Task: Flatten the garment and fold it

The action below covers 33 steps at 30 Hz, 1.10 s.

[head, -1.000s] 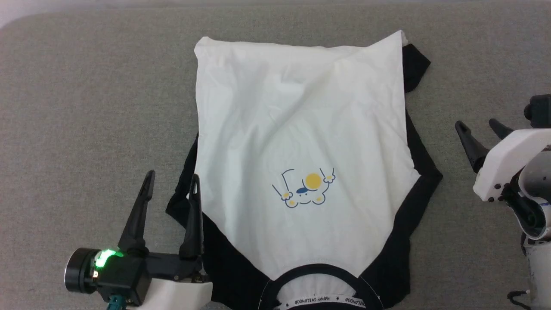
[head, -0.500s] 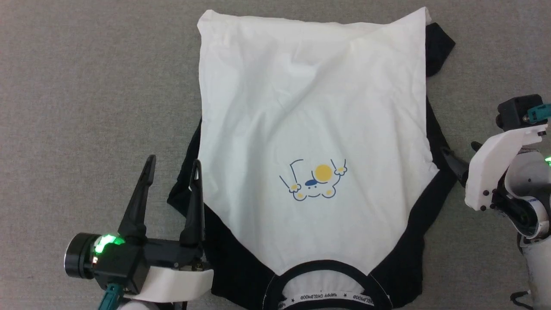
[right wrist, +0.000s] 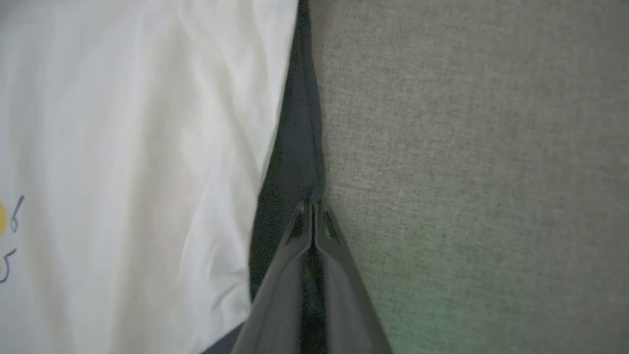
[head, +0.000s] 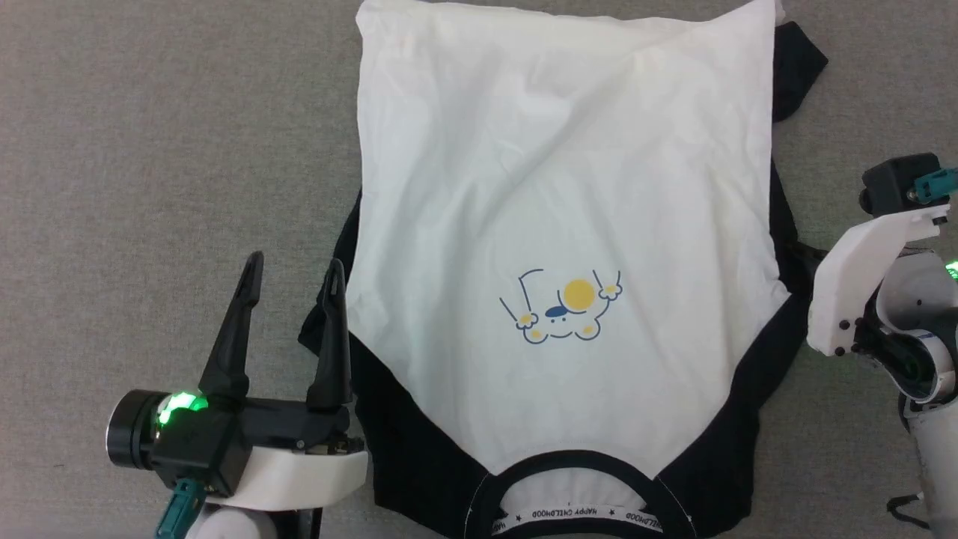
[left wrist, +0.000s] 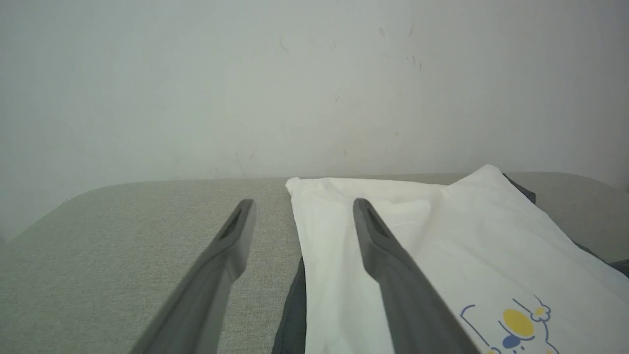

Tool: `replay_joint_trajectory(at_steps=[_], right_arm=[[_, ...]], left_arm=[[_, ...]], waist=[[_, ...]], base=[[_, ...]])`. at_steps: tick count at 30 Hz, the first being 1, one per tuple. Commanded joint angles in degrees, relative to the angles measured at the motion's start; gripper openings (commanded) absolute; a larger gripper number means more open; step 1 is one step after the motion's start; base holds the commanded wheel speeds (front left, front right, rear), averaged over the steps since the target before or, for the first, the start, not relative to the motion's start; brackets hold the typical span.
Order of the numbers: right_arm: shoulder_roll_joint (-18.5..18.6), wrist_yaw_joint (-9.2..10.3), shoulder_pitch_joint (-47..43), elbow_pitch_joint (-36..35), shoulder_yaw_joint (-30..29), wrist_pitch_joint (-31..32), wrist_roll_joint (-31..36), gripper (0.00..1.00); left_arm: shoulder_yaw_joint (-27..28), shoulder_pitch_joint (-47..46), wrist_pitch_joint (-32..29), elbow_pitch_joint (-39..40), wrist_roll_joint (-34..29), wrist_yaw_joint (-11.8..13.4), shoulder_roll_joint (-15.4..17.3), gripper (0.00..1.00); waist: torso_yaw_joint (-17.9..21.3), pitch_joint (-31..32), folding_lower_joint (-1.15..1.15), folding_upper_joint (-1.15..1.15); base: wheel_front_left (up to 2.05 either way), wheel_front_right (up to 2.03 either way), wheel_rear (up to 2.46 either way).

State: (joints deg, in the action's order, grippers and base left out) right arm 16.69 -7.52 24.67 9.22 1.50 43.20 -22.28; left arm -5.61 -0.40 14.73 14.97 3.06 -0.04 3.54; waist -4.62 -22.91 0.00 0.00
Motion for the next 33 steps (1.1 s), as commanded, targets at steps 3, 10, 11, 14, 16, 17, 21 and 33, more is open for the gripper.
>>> replay_joint_trajectory(at_steps=[3,10,11,14,16,17,21,33], right_arm=[[0.58,0.03,0.08,1.30,0.87,1.83,0.00,0.00],[1.14,0.03,0.90,1.01,-0.17,0.46,2.17,0.00],[0.96,0.03,1.13,0.99,-0.54,0.01,2.38,0.00],[0.35,0.03,2.04,0.37,-2.42,-1.91,2.81,0.00],[-0.11,0.03,2.38,-0.18,-4.19,-2.99,2.88,0.00],[-0.31,0.03,2.36,-0.47,-5.05,-3.40,2.94,0.00],[-1.35,0.03,0.61,-1.92,-8.33,-4.01,2.72,0.00],[-9.00,0.03,-13.33,-9.13,-23.09,-4.39,5.19,0.00]], left_arm=[[0.42,-1.15,0.27,-0.45,0.36,-0.64,-0.37,1.00],[0.64,-1.34,0.27,-0.85,0.91,-0.72,-0.53,1.00],[0.67,-1.28,0.27,-0.93,0.99,-0.68,-0.55,1.00],[0.78,-1.08,0.27,-1.06,1.32,-0.61,-0.59,1.00],[0.84,-0.91,0.27,-1.12,1.44,-0.60,-0.61,1.00],[0.86,-0.80,0.27,-1.13,1.51,-0.59,-0.62,1.00],[0.79,-0.21,0.27,-1.24,1.67,-0.36,-0.64,1.00],[0.38,1.74,0.27,-1.21,2.15,0.23,-0.66,1.00]], waist=[[-0.37,-0.31,0.00,0.00],[-0.44,-0.07,0.00,0.00],[-0.34,0.14,0.00,0.00],[0.01,0.92,0.00,0.00],[0.28,1.56,0.00,0.00],[0.44,1.88,0.00,0.00],[0.96,3.01,0.00,0.00],[2.09,5.10,0.00,0.00]], base=[[0.00,0.00,0.00],[0.00,0.00,0.00],[0.00,0.00,0.00],[0.00,0.00,0.00],[0.00,0.00,0.00],[0.00,0.00,0.00],[0.00,0.00,0.00],[0.00,0.00,0.00]])
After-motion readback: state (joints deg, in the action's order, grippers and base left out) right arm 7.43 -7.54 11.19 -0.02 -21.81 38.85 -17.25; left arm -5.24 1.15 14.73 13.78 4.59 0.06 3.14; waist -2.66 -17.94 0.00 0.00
